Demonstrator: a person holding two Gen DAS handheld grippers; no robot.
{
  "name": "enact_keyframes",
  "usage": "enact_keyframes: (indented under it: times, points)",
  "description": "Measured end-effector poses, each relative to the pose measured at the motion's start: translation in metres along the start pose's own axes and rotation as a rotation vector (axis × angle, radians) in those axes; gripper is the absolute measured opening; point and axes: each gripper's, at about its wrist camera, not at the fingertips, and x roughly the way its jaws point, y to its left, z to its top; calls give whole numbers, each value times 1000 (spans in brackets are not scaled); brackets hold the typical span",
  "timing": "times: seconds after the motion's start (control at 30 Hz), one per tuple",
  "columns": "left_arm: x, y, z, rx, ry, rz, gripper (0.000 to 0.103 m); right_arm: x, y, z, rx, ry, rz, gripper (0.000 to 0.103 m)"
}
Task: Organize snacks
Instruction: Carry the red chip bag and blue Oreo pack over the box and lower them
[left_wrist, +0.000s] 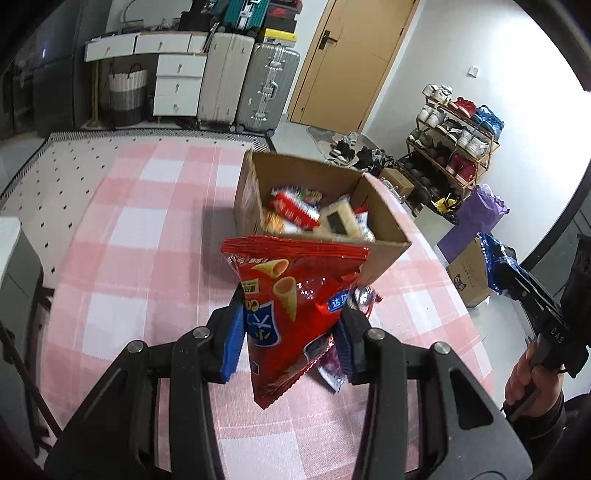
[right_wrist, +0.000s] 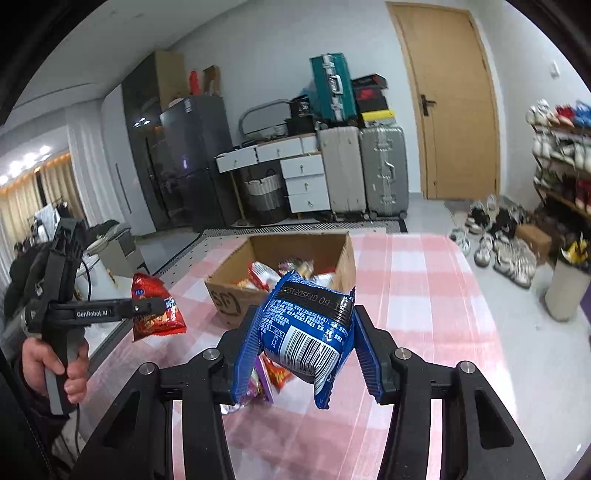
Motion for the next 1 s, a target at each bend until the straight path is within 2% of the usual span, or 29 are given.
enact_keyframes:
  times: [0.33,0.77,1.0]
  points:
    - [-19,-30,43,85,-21,10,39,26,13,35,-74,9,13,50]
    - [0,-53,98,107,-27,-3,39,86,22,80,-90,40,87,50]
    - [18,-59,127,109,-19,-18,39,107,29,104,-150,33,86,50]
